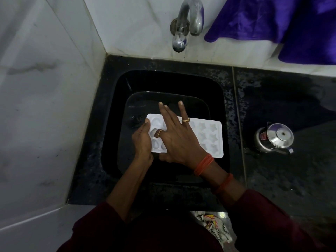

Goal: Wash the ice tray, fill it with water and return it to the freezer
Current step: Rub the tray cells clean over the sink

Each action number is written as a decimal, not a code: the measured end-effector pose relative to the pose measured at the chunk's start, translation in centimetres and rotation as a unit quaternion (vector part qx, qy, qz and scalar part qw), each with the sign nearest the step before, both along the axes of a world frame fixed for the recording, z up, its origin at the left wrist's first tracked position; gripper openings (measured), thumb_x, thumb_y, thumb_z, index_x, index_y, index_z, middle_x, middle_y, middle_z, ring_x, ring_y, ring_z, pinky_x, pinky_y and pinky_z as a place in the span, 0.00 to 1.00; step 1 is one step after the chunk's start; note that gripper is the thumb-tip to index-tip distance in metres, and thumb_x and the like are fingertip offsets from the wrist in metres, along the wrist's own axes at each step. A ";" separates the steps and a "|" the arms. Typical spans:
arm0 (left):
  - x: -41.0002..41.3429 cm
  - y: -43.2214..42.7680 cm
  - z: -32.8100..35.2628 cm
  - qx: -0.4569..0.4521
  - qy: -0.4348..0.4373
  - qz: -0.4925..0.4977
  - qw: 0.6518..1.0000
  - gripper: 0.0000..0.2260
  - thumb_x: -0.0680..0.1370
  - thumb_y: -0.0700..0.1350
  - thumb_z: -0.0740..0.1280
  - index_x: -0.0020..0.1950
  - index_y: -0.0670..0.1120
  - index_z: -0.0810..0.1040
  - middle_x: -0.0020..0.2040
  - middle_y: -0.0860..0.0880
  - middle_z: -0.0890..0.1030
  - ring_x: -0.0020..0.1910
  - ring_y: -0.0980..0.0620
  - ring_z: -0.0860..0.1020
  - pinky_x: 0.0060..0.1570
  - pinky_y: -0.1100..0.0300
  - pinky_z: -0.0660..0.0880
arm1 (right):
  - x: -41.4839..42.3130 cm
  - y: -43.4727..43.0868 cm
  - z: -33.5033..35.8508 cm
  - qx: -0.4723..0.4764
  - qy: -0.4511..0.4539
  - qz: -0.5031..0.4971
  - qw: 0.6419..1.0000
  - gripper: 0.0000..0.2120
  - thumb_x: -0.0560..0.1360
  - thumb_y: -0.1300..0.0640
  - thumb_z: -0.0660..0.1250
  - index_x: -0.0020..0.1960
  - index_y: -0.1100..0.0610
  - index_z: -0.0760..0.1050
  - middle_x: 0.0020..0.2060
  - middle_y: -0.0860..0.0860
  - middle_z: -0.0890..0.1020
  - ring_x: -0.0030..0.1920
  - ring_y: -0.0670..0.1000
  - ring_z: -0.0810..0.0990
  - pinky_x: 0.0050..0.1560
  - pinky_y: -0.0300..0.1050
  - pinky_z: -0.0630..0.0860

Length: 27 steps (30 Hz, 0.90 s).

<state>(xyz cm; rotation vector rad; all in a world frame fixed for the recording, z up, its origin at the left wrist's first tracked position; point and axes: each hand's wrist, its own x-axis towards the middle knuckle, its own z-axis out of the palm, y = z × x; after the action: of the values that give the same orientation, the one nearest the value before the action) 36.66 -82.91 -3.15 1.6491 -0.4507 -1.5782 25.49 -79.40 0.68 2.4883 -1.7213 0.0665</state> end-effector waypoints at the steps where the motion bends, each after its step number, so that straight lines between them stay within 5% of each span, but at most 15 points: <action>1: 0.1 -0.1 0.0 0.005 0.001 0.000 1.000 0.14 0.81 0.53 0.66 0.54 0.43 0.83 0.56 0.41 0.84 0.56 0.41 0.83 0.61 0.41 0.77 | 0.0 0.0 0.0 0.002 -0.007 0.002 1.000 0.21 0.73 0.34 0.61 0.51 0.49 0.82 0.76 0.68 0.57 0.77 0.63 0.60 0.75 0.68 0.37; 9: 0.6 -0.2 0.0 0.019 -0.003 -0.002 1.000 0.17 0.79 0.56 0.67 0.55 0.44 0.84 0.52 0.42 0.85 0.51 0.42 0.85 0.56 0.41 0.80 | -0.4 0.1 0.2 0.005 -0.073 -0.029 0.997 0.30 0.70 0.26 0.60 0.60 0.45 0.79 0.76 0.62 0.62 0.74 0.57 0.66 0.74 0.69 0.36; 15: 0.6 0.1 -1.0 -0.005 0.001 -0.047 0.999 0.21 0.76 0.61 0.67 0.54 0.44 0.84 0.52 0.41 0.85 0.53 0.39 0.84 0.53 0.43 0.80 | -0.8 -0.6 -0.3 0.041 -0.067 -0.058 0.995 0.41 0.63 0.26 0.66 0.68 0.48 0.72 0.78 0.65 0.54 0.77 0.59 0.59 0.74 0.66 0.33; 19: 0.4 0.4 -0.5 -0.018 -0.009 -0.066 0.998 0.10 0.82 0.56 0.62 0.48 0.54 0.79 0.52 0.48 0.82 0.56 0.44 0.80 0.63 0.43 0.75 | -1.1 -1.2 -0.5 0.062 -0.068 -0.042 0.995 0.41 0.61 0.25 0.66 0.67 0.49 0.73 0.78 0.65 0.51 0.79 0.62 0.53 0.74 0.67 0.34; 23: 0.3 0.8 -0.6 -0.014 -0.005 -0.071 0.997 0.11 0.79 0.60 0.62 0.49 0.55 0.79 0.56 0.46 0.81 0.63 0.39 0.79 0.66 0.39 0.73 | -1.5 -1.8 -0.7 0.081 -0.055 -0.020 0.995 0.48 0.57 0.21 0.55 0.66 0.50 0.74 0.78 0.66 0.51 0.78 0.65 0.51 0.75 0.69 0.39; 27: 0.2 0.7 -0.8 -0.019 -0.008 -0.080 0.997 0.11 0.80 0.58 0.62 0.49 0.54 0.79 0.53 0.47 0.82 0.60 0.40 0.80 0.66 0.39 0.73 | -2.0 -2.5 -0.8 0.088 -0.024 -0.007 0.996 0.52 0.53 0.18 0.60 0.66 0.51 0.74 0.78 0.67 0.49 0.79 0.66 0.48 0.74 0.70 0.43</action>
<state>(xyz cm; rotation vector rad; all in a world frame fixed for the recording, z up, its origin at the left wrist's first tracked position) 36.84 -82.16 -3.95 1.6317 -0.6321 -1.6614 23.53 -81.89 -0.10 2.6174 -1.8388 -0.0280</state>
